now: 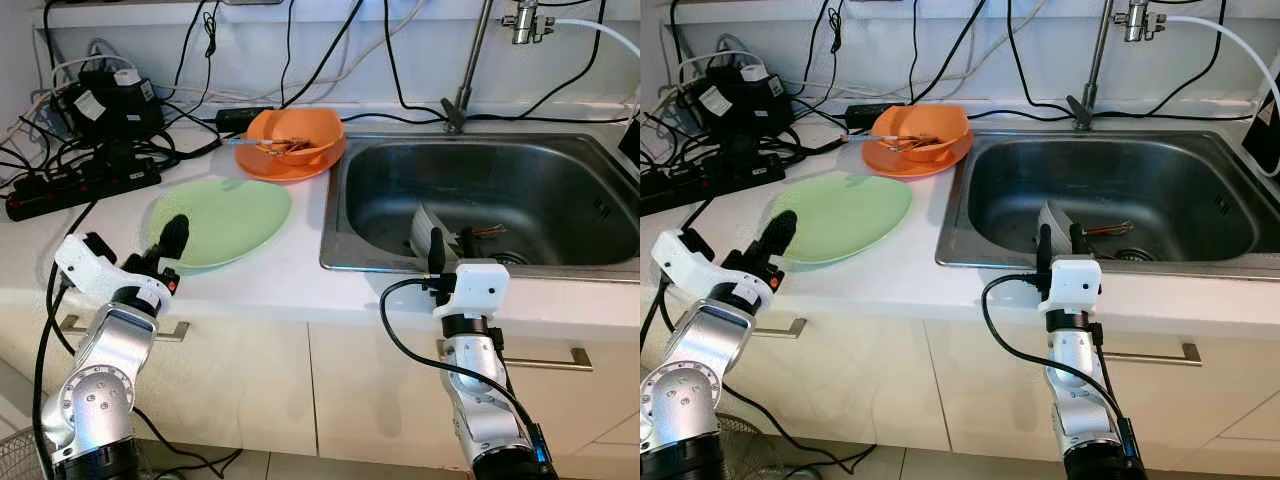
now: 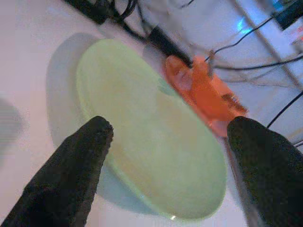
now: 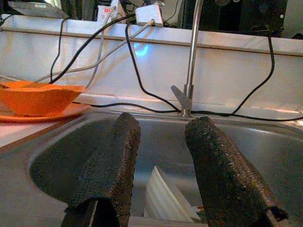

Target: Kitchen organization

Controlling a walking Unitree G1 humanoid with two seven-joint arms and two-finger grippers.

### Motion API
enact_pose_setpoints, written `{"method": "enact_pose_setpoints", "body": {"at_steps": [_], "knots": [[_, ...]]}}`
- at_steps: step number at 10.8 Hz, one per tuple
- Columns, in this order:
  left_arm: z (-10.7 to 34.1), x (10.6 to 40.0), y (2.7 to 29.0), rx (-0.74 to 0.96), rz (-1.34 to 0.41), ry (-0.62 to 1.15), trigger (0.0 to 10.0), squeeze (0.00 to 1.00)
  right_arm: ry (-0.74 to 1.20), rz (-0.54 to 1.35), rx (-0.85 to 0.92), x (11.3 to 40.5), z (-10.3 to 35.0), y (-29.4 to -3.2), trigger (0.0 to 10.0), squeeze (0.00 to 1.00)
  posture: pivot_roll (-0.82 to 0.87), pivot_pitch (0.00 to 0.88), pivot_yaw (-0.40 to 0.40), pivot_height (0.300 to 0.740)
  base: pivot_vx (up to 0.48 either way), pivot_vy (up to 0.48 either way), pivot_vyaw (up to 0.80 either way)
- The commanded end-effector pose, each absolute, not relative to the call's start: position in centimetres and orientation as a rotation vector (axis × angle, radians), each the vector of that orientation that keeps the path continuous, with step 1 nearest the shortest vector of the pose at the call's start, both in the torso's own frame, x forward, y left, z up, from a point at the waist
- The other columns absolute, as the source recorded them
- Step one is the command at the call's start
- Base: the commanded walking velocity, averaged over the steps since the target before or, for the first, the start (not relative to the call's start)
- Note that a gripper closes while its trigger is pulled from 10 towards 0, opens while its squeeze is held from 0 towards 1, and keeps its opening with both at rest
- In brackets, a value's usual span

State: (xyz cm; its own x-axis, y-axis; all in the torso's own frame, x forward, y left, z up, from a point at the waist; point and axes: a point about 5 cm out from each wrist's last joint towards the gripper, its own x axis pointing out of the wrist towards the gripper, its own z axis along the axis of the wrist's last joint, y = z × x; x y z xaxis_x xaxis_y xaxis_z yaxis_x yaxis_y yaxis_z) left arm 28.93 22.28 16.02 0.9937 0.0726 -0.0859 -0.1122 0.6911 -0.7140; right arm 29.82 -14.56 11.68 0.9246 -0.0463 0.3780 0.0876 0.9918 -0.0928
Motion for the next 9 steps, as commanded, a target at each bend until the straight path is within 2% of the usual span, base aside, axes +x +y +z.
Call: {"method": "enact_pose_setpoints", "body": {"at_steps": [1, 2, 5, 9], "knots": [[16.1, 28.9, 22.5, -0.786, 0.122, 0.083, 10.0, 1.00, -0.369, -0.057, -0.103, 30.1, 11.6, -14.3, 10.0, 0.00, 0.08, 0.011, 0.083, 0.740, 0.000, 0.000, 0.00], [15.6, 29.0, 22.2, -0.808, 0.122, 0.129, 10.0, 0.00, -0.368, -0.055, -0.102, 30.2, 11.6, -14.3, 10.0, 0.00, 0.08, 0.012, 0.081, 0.740, 0.000, 0.000, 0.00], [15.5, 29.7, 22.0, -0.871, 0.154, 0.178, 10.0, 0.00, -0.369, -0.058, -0.104, 30.2, 11.6, -14.4, 10.0, 0.00, 0.07, 0.010, 0.085, 0.740, 0.000, 0.000, 0.00], [17.6, 31.3, 21.4, -0.941, 0.129, 0.207, 10.0, 0.00, -0.370, -0.052, -0.101, 30.2, 11.5, -14.2, 10.0, 0.00, 0.07, 0.000, 0.096, 0.740, 0.000, 0.000, 0.00]]}}
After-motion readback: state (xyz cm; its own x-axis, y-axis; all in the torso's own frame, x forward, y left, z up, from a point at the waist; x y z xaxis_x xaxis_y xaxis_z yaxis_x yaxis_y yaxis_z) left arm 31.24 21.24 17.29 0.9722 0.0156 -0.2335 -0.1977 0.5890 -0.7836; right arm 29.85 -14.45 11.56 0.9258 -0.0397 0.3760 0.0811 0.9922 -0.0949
